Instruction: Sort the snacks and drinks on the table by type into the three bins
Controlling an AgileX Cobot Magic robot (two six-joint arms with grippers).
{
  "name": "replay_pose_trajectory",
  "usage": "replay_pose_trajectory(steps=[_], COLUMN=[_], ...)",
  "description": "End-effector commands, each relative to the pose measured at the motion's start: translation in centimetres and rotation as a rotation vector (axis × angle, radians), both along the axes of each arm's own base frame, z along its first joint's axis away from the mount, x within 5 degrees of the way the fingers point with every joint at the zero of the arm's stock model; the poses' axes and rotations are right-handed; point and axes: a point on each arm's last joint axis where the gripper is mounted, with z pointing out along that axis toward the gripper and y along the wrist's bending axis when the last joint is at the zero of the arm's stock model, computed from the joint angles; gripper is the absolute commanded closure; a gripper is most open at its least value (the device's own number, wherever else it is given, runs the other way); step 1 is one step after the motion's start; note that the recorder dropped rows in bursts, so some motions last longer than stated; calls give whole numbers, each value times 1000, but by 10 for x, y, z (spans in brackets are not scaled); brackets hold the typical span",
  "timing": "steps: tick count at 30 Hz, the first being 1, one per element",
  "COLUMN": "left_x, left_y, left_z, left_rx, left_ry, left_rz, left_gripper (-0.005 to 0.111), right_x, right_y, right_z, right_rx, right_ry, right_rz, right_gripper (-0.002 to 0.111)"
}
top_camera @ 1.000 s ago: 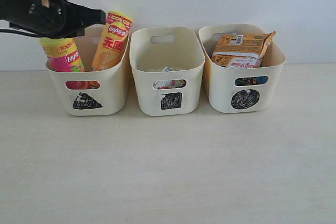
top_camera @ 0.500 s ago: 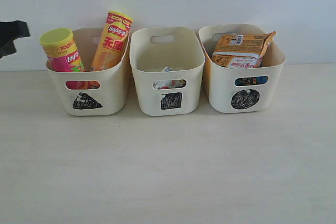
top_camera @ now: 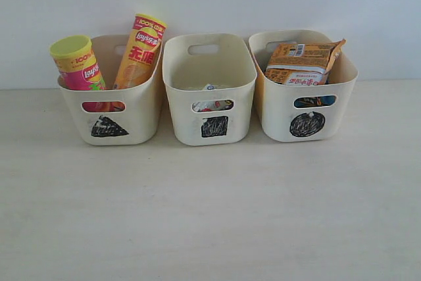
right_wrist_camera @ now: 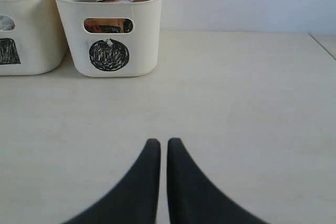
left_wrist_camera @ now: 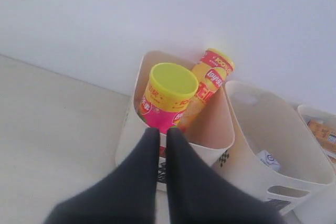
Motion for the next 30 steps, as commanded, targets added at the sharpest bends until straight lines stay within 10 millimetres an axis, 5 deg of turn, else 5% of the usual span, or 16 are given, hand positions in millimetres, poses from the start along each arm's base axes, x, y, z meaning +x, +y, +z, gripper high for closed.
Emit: replay_pose_trajectory(steps=[1, 16, 21, 30], left_x=[-31, -131, -150, -150], left_y=[3, 11, 13, 13], left_z=[-2, -6, -5, -4], left_rx=[-29, -22, -29, -30], left_ry=[-84, -430, -507, -516], left_rz=[6, 14, 20, 18], left_gripper=[103, 103, 103, 103], right_x=[0, 0, 0, 0], right_y=[0, 0, 0, 0], right_z=[0, 0, 0, 0], right_rx=[0, 0, 0, 0], right_ry=[-10, -10, -10, -10], right_rz=[-1, -1, -1, -1], right_gripper=[106, 106, 106, 106])
